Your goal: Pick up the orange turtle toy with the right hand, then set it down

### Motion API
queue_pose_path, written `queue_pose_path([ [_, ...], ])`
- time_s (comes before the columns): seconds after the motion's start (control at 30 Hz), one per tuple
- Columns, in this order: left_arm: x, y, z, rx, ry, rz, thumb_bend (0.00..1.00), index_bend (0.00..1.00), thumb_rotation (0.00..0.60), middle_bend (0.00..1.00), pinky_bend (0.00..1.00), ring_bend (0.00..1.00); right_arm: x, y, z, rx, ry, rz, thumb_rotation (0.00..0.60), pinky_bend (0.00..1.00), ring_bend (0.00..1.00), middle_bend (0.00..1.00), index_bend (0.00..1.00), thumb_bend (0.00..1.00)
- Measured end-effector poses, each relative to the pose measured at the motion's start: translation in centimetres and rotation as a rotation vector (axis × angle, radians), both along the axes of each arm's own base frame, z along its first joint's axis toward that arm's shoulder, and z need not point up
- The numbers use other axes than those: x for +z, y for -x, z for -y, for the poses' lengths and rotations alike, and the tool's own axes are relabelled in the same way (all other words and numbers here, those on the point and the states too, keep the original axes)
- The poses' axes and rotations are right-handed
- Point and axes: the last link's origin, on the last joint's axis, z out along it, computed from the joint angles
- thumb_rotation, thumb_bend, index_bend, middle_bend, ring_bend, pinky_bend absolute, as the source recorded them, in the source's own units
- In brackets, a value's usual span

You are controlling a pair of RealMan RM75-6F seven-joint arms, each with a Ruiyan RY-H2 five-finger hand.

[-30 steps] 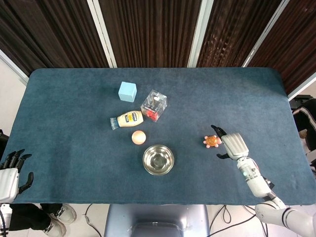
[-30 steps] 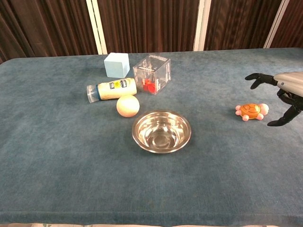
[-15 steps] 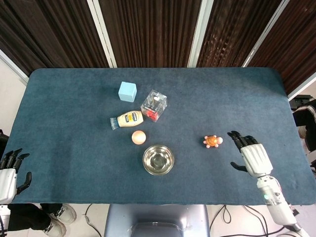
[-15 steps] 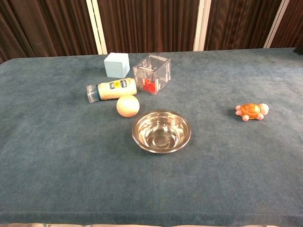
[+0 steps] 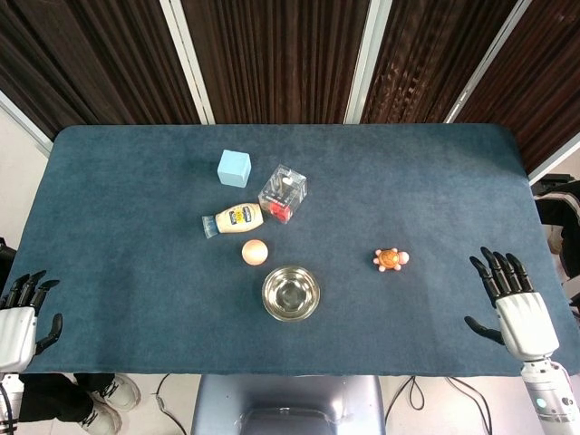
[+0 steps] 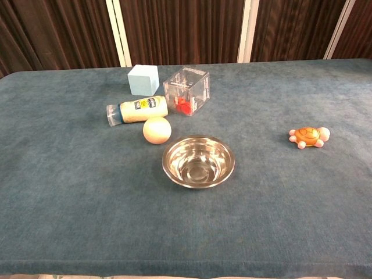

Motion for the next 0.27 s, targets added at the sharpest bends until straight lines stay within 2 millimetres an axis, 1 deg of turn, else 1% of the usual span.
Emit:
queue_pose_path([
  [0.27, -0.02, -0.17, -0.02, -0.007, 0.001, -0.005, 0.44, 0.24, 0.6, 0.12, 0.3, 0.09, -0.47, 0.07, 0.32, -0.012, -0.023, -0.001, 0.6, 0.15, 0.08, 0.08, 0.01, 0.01],
])
